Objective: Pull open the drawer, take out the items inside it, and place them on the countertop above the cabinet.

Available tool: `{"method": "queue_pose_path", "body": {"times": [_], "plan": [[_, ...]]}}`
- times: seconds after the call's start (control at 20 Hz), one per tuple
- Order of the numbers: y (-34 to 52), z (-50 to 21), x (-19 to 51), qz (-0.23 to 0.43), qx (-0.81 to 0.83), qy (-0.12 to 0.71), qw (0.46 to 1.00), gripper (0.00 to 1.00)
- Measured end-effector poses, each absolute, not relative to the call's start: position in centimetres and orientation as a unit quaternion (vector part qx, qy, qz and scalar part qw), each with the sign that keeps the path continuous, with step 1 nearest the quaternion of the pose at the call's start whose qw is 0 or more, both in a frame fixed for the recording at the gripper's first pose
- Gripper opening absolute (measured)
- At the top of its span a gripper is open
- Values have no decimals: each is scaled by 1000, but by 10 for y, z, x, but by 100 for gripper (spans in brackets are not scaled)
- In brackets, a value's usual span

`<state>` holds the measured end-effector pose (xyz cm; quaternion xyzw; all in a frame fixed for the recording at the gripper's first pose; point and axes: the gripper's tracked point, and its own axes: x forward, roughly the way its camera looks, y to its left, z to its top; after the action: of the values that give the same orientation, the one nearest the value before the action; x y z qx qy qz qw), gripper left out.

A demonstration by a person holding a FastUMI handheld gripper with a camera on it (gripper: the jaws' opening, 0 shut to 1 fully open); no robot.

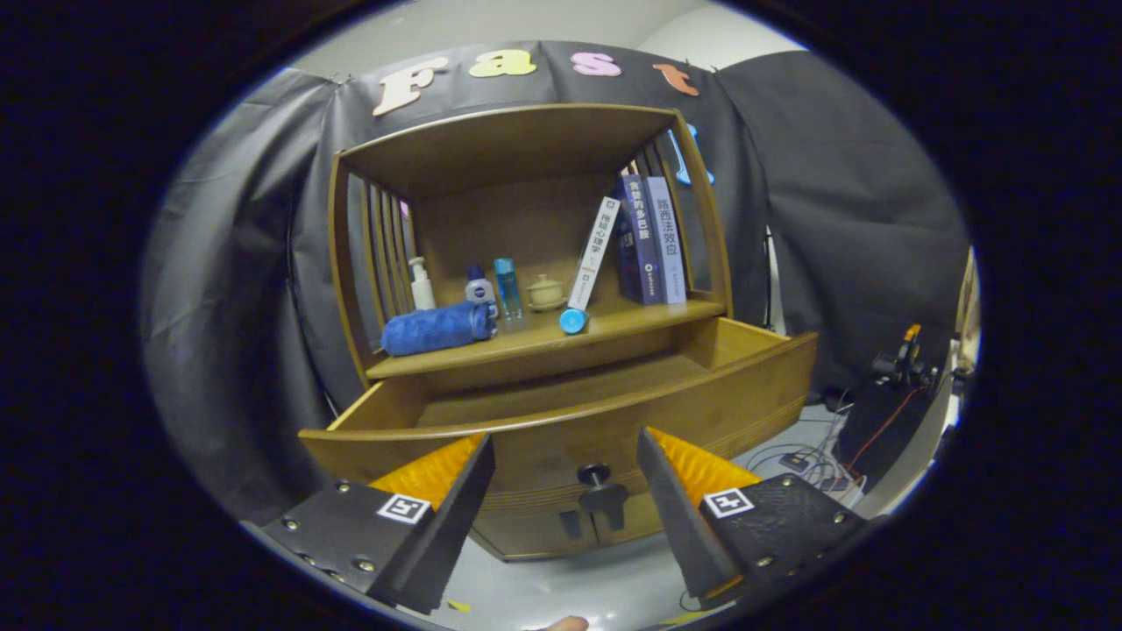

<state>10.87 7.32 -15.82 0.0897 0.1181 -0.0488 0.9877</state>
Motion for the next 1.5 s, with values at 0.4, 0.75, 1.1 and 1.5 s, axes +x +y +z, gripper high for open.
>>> {"method": "queue_pose_path", "body": {"times": [0.4,0.75,1.1,1.5], "plan": [[95,-188,128,15,107,134,985,99],[95,-200,143,29,95,149,984,98],[84,-188,171,13,93,123,988,95],[87,-193,219,19,89,141,986,96]]}}
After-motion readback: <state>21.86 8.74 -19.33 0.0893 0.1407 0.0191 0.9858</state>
